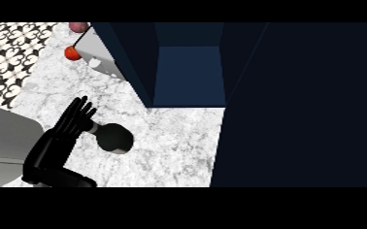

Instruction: Pick up the wine, place it into the cabinet and close the cabinet

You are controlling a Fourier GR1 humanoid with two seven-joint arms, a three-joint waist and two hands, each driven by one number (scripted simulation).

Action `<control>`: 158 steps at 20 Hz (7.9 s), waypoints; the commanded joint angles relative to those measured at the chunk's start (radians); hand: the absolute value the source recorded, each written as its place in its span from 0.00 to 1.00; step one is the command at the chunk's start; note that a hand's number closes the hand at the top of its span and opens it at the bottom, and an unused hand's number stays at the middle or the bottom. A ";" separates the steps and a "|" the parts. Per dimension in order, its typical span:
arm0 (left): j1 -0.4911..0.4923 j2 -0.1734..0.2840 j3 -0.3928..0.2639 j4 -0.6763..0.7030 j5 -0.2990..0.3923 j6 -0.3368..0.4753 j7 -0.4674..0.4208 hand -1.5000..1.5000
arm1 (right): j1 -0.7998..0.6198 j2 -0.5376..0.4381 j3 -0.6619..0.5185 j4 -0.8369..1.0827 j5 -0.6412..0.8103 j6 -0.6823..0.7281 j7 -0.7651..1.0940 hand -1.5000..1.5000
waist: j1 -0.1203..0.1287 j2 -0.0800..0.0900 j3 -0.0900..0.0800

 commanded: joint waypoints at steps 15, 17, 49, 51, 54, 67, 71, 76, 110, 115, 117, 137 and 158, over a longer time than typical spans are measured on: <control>-0.181 0.006 0.025 0.589 -0.156 -0.054 -0.350 0.00 | -0.035 -0.010 0.007 -0.134 -0.052 -0.036 0.130 0.00 | -0.005 0.001 -0.001; -0.228 0.030 0.053 0.614 -0.110 -0.081 -0.284 0.00 | -0.022 -0.016 -0.051 -0.106 -0.113 -0.015 0.090 0.00 | -0.003 0.001 0.000; -0.337 -0.042 -0.081 0.815 -0.316 0.133 -0.762 1.00 | 0.075 0.015 0.024 -0.149 -0.048 -0.027 0.042 0.00 | -0.001 -0.001 0.000; -0.352 -0.070 -0.026 0.759 -0.260 0.221 -0.670 1.00 | 0.047 0.004 0.005 -0.079 -0.061 -0.011 0.017 0.00 | 0.008 -0.002 0.001; -0.357 -0.132 0.010 0.733 -0.246 0.369 -0.667 1.00 | 0.037 -0.009 -0.049 -0.049 -0.111 0.004 0.001 0.00 | 0.007 -0.001 0.002; -0.237 -0.175 -0.272 0.175 -0.078 0.453 -0.363 1.00 | -0.014 -0.034 -0.087 -0.065 -0.152 -0.008 0.079 0.00 | 0.007 -0.008 0.002; -0.244 -0.175 -0.364 -0.003 -0.041 0.561 -0.202 1.00 | -0.012 -0.030 -0.064 -0.065 -0.112 -0.015 0.074 0.00 | 0.008 -0.007 0.001; -0.299 -0.176 -0.488 -0.117 -0.031 0.744 -0.054 1.00 | 0.023 0.017 -0.020 -0.053 -0.075 -0.025 0.026 0.00 | 0.005 -0.003 0.001; -0.836 -0.176 -0.393 0.506 -0.025 0.985 -0.153 1.00 | 0.069 0.023 -0.058 -0.026 -0.136 0.063 -0.042 0.00 | -0.016 0.007 0.000; -0.821 -0.176 -0.500 0.518 0.028 1.058 -0.168 1.00 | 0.018 0.009 -0.118 0.031 -0.186 0.066 -0.044 0.00 | -0.014 0.005 0.000; -0.812 -0.176 -0.483 0.539 0.038 1.032 -0.177 1.00 | 0.048 0.017 -0.071 -0.037 -0.118 0.041 -0.003 0.00 | -0.011 0.003 0.000; -0.880 -0.176 -0.511 0.941 0.247 1.019 -0.537 1.00 | 0.095 0.047 -0.066 0.029 -0.136 0.091 -0.108 0.00 | -0.026 0.010 0.000; -1.148 -0.176 -0.345 1.327 0.292 1.051 -0.592 1.00 | 0.037 0.050 -0.033 -0.004 -0.121 0.057 -0.037 0.00 | -0.059 0.018 -0.001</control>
